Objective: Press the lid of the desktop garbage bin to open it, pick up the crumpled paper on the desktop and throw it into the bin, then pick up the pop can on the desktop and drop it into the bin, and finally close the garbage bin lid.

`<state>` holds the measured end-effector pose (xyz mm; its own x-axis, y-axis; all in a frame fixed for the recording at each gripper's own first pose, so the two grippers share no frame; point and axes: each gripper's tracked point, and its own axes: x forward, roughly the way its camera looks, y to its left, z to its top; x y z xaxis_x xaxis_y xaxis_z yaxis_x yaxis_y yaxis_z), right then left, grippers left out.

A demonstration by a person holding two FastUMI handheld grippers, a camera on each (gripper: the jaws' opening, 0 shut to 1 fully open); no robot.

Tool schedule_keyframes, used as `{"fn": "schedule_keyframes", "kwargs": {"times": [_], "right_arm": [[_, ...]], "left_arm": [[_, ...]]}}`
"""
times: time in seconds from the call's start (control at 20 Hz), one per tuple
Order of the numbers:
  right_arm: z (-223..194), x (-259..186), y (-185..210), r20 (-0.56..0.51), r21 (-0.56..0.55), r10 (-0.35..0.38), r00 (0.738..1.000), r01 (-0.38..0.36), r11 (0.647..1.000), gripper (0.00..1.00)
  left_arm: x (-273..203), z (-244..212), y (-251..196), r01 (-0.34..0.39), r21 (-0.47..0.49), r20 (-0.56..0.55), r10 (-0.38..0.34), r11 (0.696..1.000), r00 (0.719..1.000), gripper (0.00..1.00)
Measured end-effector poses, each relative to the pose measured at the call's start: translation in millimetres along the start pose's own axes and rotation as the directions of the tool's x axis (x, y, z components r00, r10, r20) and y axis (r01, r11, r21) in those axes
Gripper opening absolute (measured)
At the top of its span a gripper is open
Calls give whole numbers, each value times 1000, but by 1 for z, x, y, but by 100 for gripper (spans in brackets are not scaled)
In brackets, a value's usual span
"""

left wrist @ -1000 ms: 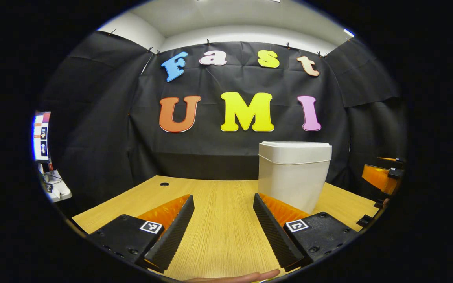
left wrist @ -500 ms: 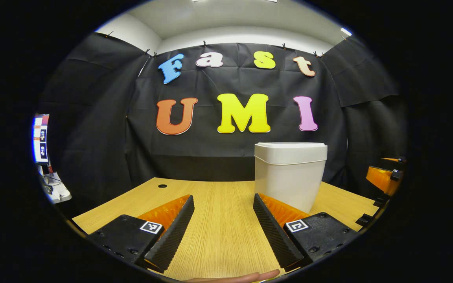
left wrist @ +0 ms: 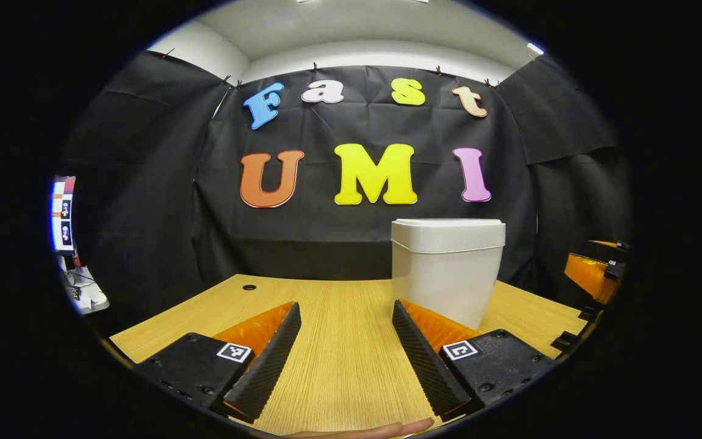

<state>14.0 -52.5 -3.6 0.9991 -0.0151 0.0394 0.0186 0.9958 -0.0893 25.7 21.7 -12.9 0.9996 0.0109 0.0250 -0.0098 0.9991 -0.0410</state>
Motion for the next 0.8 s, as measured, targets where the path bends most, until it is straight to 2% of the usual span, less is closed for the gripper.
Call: {"fn": "schedule_keyframes", "kwargs": {"times": [0.25,0.4,0.8], "right_arm": [[-2,5,9,-14,-23,53,999,-53,998,95],[1,9,8,9,-31,60,998,-60,998,95],[-6,14,5,-27,-46,84,996,-85,995,95]], "left_arm": [[1,1,5,-30,7,6,30,1000,1000,98],[0,3,2,-41,16,4,41,999,999,98],[1,8,4,-96,27,-12,97,995,995,98]]}}
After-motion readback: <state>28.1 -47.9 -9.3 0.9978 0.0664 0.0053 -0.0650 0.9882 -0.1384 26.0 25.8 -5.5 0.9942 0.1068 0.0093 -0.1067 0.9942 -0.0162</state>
